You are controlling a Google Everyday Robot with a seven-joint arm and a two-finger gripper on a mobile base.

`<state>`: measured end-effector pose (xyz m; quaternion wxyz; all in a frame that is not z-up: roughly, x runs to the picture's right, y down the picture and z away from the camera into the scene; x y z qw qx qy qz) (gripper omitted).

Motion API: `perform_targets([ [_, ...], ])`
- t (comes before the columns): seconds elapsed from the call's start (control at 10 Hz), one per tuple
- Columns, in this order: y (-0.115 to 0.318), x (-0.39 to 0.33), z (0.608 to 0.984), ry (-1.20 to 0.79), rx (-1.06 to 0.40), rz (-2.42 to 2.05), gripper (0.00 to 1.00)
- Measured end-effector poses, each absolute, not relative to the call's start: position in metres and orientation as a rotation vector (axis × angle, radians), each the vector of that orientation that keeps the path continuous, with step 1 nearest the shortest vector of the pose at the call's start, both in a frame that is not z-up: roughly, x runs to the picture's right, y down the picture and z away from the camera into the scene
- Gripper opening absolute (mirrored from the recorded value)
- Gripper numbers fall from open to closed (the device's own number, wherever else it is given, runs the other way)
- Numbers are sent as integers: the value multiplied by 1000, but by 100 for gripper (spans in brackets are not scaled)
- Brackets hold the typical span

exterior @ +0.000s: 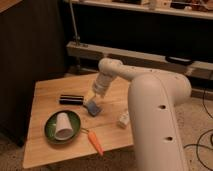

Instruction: Drag the ceramic bowl in a circle

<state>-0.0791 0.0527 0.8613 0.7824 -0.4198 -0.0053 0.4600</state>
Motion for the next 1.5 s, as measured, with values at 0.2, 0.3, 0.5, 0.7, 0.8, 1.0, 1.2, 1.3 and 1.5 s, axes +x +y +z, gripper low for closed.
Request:
perform_targets([
  [0.2,47,-88,833,-12,-882,983,78],
  [0.3,51,-95,822,-9,-882,973,78],
  [0.5,65,-111,816,3,-915,947,78],
  [0.7,84,-119,820,16,-958,929,78],
  [0.8,101,-125,820,21,-982,916,78],
  [1.0,117,-138,819,14,-1008,900,78],
  [1.2,125,-147,815,3,-1028,876,78],
  [1.3,129,-153,812,3,-1035,862,78],
  [1.5,140,-162,815,3,-1045,856,78],
])
